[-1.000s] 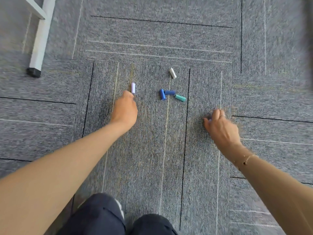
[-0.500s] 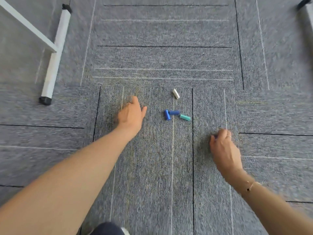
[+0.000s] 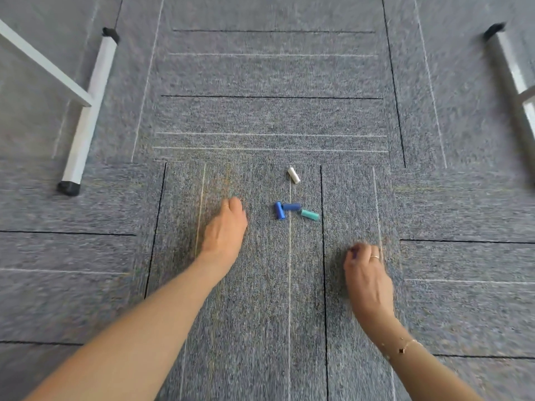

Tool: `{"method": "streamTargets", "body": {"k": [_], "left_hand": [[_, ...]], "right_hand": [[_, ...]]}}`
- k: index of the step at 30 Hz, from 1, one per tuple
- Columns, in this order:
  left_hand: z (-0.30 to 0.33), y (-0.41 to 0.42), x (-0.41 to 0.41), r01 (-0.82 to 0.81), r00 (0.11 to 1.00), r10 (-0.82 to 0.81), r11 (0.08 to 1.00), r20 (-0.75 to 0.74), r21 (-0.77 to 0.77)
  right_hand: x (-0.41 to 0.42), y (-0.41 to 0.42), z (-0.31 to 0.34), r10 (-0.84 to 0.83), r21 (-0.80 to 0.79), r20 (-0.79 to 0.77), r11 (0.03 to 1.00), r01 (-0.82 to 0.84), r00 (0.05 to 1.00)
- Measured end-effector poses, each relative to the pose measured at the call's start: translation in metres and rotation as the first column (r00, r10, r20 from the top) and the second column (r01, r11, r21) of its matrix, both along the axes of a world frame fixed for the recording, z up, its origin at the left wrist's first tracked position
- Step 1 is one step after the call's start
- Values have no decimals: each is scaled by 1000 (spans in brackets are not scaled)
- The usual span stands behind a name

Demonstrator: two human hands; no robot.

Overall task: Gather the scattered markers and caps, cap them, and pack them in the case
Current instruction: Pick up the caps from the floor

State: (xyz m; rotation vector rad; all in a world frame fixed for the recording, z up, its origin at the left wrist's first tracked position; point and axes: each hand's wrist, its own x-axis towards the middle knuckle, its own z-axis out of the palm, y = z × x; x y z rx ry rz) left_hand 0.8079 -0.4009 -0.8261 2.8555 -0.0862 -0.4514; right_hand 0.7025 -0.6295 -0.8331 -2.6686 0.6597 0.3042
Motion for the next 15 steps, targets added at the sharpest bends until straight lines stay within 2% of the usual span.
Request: {"method": "streamTargets", "body": {"k": [2,5,8,10,12,15], "left_hand": [[3,-8,2,-105,990,117,984,77,-145],[7,-23,11,-232,944,295,912,148,-339],[9,-35,23,-343,909,412,829,66,-442],[10,-43,29,-356,923,384,819,-32,-449],[12,-50,30,-279,960,267,893,-84,-354],[16,-54,25,-47,998,54,985,34,-167]], "right_hand": [[2,0,2,39,25,28,999,-40,999],[1,-4,5,82,-3,33,997,-82,996],[-5,-7,12,77,96,90,992,-85,993],[0,-5,16,86,139,109,985,-101,990],[16,0,19,114,131,114,983,-129,987],[54,12,22,196,187,89,960,-210,976]]}}
